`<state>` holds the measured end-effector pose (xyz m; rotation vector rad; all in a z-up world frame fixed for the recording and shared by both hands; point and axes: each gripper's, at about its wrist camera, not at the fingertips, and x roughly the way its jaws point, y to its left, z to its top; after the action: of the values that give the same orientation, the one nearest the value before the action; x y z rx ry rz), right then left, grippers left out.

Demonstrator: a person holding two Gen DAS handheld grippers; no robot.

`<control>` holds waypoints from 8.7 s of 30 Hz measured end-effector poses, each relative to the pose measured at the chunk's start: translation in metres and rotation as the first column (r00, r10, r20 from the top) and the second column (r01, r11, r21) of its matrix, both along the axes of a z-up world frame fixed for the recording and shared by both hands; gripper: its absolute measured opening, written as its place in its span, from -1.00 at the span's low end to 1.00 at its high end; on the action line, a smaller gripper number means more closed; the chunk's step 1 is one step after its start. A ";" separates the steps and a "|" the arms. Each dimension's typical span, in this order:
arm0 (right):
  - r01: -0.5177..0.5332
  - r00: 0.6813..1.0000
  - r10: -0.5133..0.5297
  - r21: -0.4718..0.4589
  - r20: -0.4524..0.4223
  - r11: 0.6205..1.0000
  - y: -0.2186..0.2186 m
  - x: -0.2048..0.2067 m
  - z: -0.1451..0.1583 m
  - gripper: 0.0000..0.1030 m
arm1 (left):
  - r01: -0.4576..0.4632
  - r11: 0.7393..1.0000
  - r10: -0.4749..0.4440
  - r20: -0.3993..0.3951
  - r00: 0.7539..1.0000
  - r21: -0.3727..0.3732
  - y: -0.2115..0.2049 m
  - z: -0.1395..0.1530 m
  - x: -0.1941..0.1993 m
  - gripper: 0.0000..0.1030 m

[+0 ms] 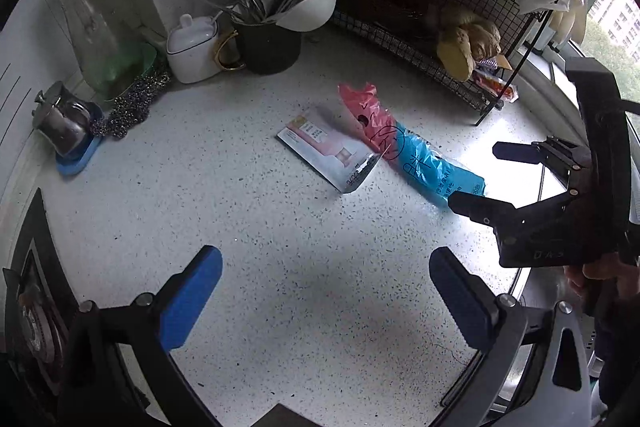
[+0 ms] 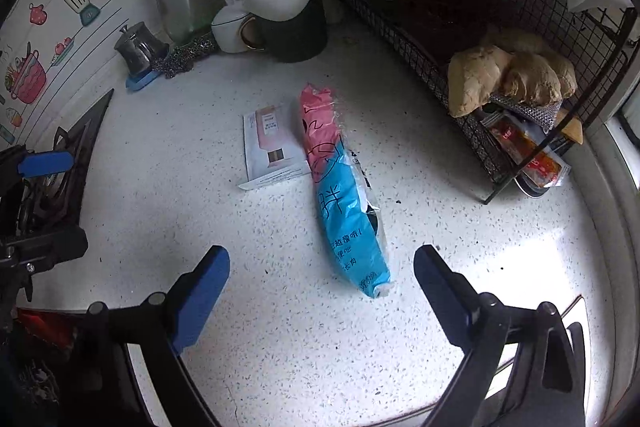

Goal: Collect trash

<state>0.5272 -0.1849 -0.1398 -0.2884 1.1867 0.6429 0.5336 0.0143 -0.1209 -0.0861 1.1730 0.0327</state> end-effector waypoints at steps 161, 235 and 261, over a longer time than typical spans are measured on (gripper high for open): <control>0.060 0.991 -0.079 -0.168 -0.106 0.984 0.030 -0.373 -0.344 -0.76 | -0.027 0.959 -0.048 -0.254 0.966 -0.283 0.001 -0.457 -0.355 -0.98; -0.146 0.978 0.103 -0.237 -0.184 0.960 0.054 -0.391 -0.335 0.99 | -0.190 0.979 0.171 -0.204 0.964 -0.078 0.040 -0.355 -0.431 1.00; 0.159 0.965 -0.155 0.001 0.212 0.987 0.009 -0.478 0.049 0.99 | -0.014 0.999 0.027 0.269 0.963 -0.049 0.006 0.042 -0.504 1.00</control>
<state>0.0497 -0.1759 -0.0913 -0.2661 0.9985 0.4523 0.0299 0.0200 -0.0794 -0.1402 0.8999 0.0114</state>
